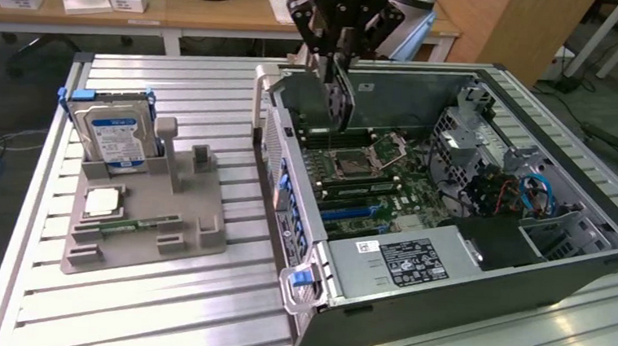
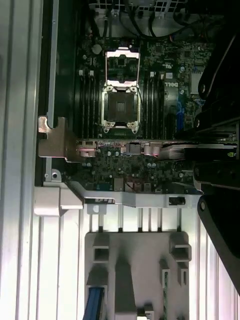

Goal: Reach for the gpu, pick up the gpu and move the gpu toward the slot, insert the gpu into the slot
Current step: 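Pick up the gpu and move the gpu toward the slot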

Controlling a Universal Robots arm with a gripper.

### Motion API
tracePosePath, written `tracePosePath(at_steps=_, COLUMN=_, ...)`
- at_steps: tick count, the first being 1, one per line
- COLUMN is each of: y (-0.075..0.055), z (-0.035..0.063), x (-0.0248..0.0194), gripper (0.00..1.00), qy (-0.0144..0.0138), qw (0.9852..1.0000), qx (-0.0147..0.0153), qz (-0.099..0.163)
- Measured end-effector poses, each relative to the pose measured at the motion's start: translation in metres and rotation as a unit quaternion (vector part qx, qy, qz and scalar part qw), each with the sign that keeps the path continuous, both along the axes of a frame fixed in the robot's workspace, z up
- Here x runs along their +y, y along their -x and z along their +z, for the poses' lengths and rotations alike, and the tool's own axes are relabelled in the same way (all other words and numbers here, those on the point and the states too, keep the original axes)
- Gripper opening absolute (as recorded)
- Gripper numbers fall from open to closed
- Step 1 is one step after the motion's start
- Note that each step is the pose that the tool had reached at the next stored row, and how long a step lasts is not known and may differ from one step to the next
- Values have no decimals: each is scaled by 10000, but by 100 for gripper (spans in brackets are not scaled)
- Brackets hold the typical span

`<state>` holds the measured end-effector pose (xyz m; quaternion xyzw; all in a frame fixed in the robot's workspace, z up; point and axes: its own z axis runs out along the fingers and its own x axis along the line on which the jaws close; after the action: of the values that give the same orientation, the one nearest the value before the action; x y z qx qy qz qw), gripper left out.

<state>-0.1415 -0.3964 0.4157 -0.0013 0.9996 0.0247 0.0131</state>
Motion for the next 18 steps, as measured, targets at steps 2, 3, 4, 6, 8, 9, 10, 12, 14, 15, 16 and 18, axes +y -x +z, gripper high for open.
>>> tracePosePath(at_steps=2, y=-94, z=2, x=0, gripper=26, qy=-3, qw=10000, qx=0, qz=1)
tracePosePath(at_steps=3, y=-139, z=3, x=0, gripper=26, qy=-5, qw=10000, qx=0, qz=0)
tracePosePath(at_steps=4, y=-184, z=3, x=0, gripper=26, qy=-7, qw=10000, qx=0, qz=0)
tracePosePath(at_steps=6, y=-273, z=4, x=0, gripper=26, qy=-10, qw=10000, qx=0, qz=1)
tracePosePath(at_steps=8, y=-366, z=6, x=0, gripper=26, qy=-14, qw=10000, qx=0, qz=0)
tracePosePath(at_steps=9, y=-412, z=7, x=0, gripper=26, qy=-15, qw=10000, qx=0, qz=1)
tracePosePath(at_steps=10, y=-456, z=7, x=0, gripper=26, qy=-17, qw=10000, qx=0, qz=0)
tracePosePath(at_steps=12, y=-544, z=8, x=0, gripper=26, qy=-20, qw=10000, qx=0, qz=0)
tracePosePath(at_steps=14, y=-631, z=9, x=0, gripper=26, qy=-22, qw=10000, qx=0, qz=0)
tracePosePath(at_steps=15, y=-676, z=9, x=0, gripper=26, qy=-23, qw=10000, qx=0, qz=0)
tracePosePath(at_steps=16, y=-722, z=9, x=0, gripper=26, qy=-24, qw=10000, qx=0, qz=0)
tracePosePath(at_steps=18, y=-811, z=9, x=0, gripper=26, qy=-26, qw=10000, qx=0, qz=1)
